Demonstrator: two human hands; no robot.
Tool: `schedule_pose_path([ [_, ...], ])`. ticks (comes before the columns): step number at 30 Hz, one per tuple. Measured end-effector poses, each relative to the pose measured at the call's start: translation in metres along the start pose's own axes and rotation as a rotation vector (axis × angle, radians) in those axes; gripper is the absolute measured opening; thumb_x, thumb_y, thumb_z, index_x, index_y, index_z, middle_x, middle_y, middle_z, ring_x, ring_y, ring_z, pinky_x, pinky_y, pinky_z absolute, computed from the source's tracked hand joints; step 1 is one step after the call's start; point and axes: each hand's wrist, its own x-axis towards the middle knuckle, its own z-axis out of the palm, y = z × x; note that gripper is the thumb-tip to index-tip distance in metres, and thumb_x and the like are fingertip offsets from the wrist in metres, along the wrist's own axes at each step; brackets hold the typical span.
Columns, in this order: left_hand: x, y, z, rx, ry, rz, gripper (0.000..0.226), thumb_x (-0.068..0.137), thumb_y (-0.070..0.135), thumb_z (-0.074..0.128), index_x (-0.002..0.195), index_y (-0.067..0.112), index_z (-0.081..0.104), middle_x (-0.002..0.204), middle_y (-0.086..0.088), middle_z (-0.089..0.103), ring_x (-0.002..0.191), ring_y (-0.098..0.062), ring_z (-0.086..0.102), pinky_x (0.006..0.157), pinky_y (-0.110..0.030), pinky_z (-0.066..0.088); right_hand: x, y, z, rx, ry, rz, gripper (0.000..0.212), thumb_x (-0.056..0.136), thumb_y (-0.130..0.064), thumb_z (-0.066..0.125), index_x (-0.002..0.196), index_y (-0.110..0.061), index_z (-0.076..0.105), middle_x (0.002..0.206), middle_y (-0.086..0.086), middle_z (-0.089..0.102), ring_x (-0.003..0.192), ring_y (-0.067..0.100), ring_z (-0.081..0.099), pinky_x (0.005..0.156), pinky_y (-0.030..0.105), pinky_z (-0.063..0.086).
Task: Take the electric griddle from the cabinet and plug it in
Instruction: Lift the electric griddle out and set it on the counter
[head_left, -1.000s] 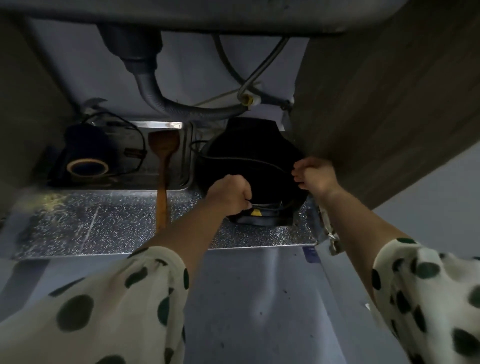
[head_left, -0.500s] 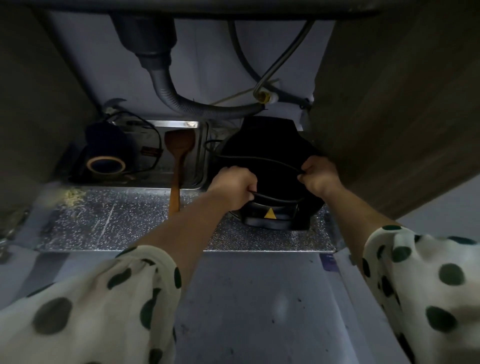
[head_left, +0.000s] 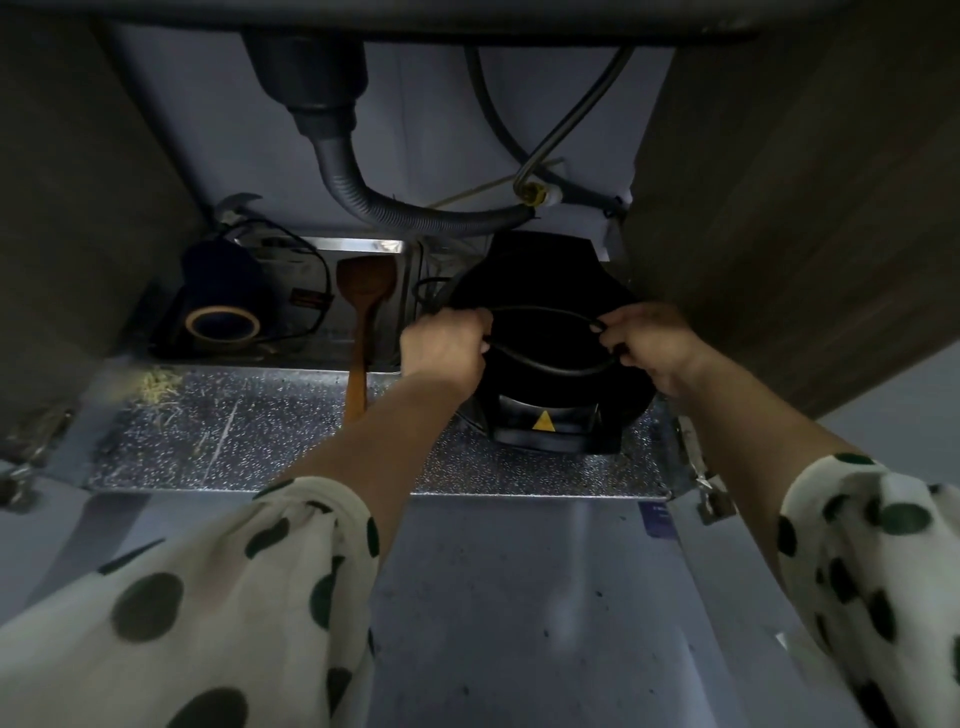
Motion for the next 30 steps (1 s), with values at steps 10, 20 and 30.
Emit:
schedule_pose_path([
  [10,0.019,0.014,-0.007,-1.265,-0.192,-0.65,0.022,0.098,0.006,0.037,0.096,0.004,0.058,0.094,-0.016,0.058,0.069,-0.027,0.062,0.062,-0.037,0.056,-0.02,-0.012,0.006,0.266,-0.199,0.005,0.025,0.081,0.011,0.056,0.087,-0.011,0.065,0.081,0.002,0.061,0.066,0.01,0.049,0.05,0.017,0.035],
  [20,0.031,0.025,0.008,-1.468,-0.198,-0.705,0.05,0.086,0.021,0.069,0.13,0.006,0.049,0.106,-0.01,0.064,0.055,-0.012,0.068,0.033,-0.009,0.036,-0.049,-0.014,0.009,0.222,-0.391,-0.049,0.03,0.074,0.018,0.061,0.078,-0.012,0.06,0.058,-0.002,0.058,0.051,0.005,0.054,0.051,0.019,0.037],
  [30,0.042,0.002,0.011,-1.341,-0.096,-0.752,0.055,0.076,-0.006,0.064,0.128,-0.009,0.046,0.068,-0.01,0.056,0.032,-0.006,0.053,0.032,-0.01,0.035,-0.053,0.0,-0.001,0.154,-0.359,-0.023,0.015,0.085,0.003,0.062,0.092,-0.009,0.064,0.076,0.006,0.061,0.065,0.013,0.06,0.057,0.017,0.046],
])
